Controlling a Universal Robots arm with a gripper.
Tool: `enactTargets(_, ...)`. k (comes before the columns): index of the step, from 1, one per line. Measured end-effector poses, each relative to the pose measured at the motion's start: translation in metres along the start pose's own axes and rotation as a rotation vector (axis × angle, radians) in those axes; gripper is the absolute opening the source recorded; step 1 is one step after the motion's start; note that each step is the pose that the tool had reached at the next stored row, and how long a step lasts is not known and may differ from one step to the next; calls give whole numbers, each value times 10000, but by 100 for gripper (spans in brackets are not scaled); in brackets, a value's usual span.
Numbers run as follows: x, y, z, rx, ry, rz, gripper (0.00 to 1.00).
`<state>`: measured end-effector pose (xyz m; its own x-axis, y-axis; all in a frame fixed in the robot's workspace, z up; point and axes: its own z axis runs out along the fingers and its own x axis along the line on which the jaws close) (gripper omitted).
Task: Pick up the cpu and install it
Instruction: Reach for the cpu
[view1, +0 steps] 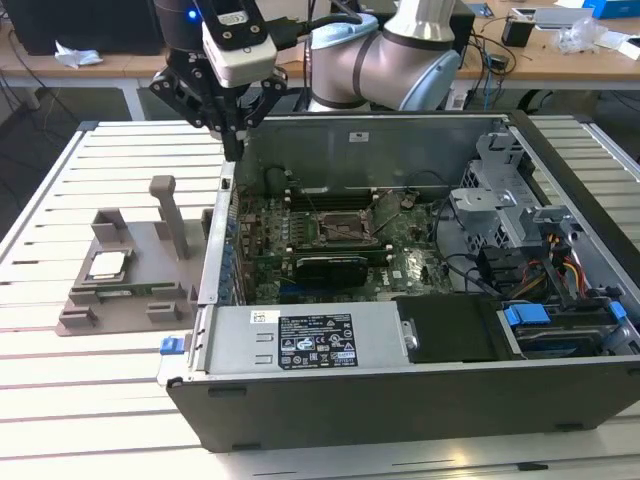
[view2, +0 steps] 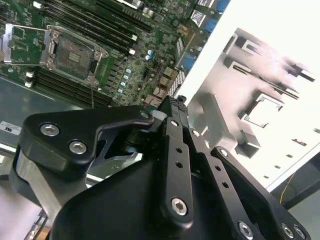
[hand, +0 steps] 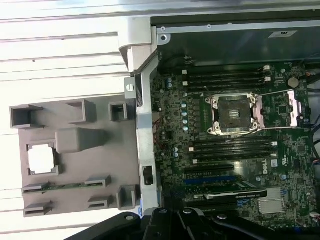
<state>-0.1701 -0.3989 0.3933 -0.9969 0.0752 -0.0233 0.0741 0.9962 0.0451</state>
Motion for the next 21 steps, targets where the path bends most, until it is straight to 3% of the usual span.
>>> enactTargets(2,37,-3,-1,0,0,0,11)
enactTargets(6,208,-15,-6,1,0,0,11)
enactTargets(9,255,-19,-7,0,0,1,11)
enactTargets(13,371,-28,-9,0,0,0,11)
enactTargets(21,499,-37,-12,0,-1,1,11)
